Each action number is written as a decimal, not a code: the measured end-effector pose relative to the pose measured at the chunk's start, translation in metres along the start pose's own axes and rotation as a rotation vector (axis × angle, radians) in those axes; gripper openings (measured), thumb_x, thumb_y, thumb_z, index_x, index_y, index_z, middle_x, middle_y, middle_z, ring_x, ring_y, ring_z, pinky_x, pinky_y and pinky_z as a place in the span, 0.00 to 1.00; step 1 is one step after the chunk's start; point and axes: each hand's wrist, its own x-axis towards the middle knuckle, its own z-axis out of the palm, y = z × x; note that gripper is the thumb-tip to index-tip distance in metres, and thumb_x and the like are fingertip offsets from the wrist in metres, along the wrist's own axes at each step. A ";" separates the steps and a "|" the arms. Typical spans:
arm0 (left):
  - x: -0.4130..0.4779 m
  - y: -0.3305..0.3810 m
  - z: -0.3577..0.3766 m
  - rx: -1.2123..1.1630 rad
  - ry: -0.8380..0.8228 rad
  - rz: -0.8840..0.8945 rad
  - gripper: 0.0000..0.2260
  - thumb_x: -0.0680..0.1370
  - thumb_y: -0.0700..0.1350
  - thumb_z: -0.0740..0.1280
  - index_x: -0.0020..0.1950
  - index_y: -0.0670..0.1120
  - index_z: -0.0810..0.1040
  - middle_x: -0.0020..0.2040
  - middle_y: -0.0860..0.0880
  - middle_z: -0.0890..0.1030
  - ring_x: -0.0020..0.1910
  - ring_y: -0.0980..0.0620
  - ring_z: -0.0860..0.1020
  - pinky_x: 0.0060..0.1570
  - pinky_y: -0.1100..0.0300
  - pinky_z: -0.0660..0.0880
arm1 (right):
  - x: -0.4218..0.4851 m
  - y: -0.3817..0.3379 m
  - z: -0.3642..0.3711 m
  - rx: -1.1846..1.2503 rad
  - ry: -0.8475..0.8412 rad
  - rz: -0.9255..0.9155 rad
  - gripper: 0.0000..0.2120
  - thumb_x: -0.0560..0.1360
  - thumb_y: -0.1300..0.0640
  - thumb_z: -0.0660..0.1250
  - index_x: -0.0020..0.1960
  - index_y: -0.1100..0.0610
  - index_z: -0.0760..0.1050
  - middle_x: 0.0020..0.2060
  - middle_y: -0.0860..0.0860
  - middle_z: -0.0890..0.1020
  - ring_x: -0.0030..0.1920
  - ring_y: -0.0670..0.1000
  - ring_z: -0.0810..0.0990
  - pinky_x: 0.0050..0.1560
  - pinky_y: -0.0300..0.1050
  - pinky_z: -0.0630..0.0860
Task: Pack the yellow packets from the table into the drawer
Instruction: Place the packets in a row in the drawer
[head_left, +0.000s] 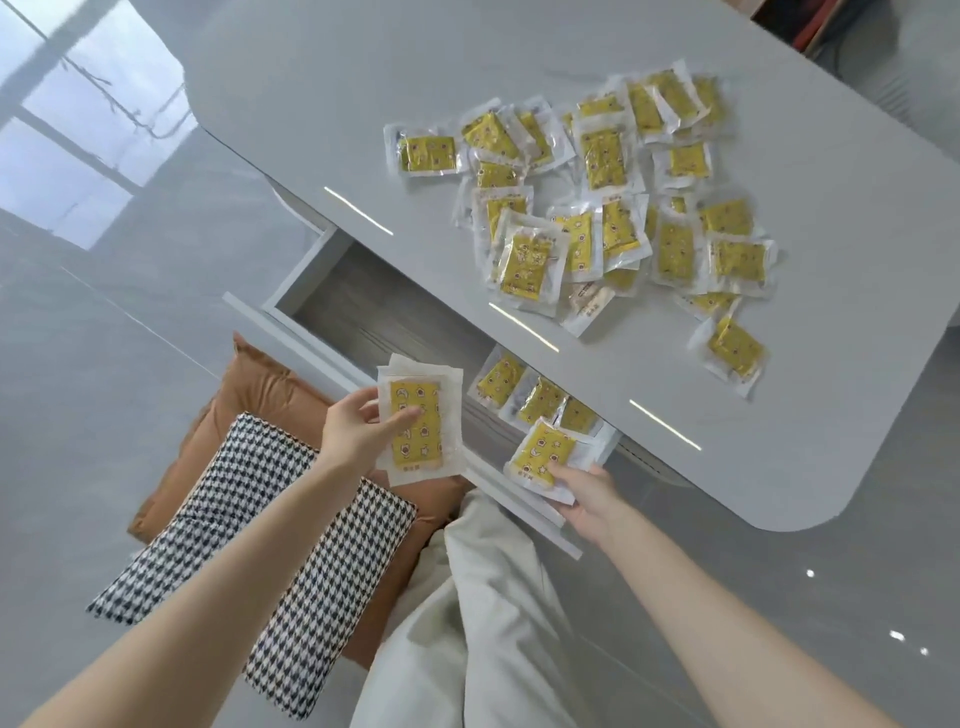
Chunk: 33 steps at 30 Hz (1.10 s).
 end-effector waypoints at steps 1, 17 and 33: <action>0.008 -0.004 0.002 0.004 0.002 -0.001 0.19 0.70 0.42 0.74 0.60 0.43 0.77 0.54 0.45 0.83 0.49 0.47 0.82 0.40 0.58 0.78 | 0.013 0.001 0.004 -0.004 0.001 0.001 0.28 0.74 0.68 0.69 0.71 0.62 0.64 0.63 0.62 0.75 0.61 0.60 0.77 0.42 0.51 0.81; 0.156 -0.059 0.033 0.034 0.062 0.065 0.18 0.71 0.41 0.73 0.59 0.45 0.76 0.50 0.50 0.82 0.45 0.54 0.81 0.37 0.63 0.77 | 0.170 -0.002 0.103 0.175 -0.130 -0.046 0.08 0.77 0.68 0.64 0.55 0.61 0.74 0.62 0.61 0.77 0.48 0.54 0.79 0.50 0.46 0.76; 0.195 -0.056 0.038 0.017 0.081 0.034 0.17 0.70 0.40 0.75 0.58 0.46 0.78 0.49 0.49 0.83 0.43 0.52 0.83 0.35 0.60 0.79 | 0.200 -0.009 0.129 -0.068 0.084 -0.202 0.15 0.76 0.68 0.65 0.62 0.60 0.75 0.49 0.54 0.81 0.40 0.48 0.80 0.55 0.47 0.80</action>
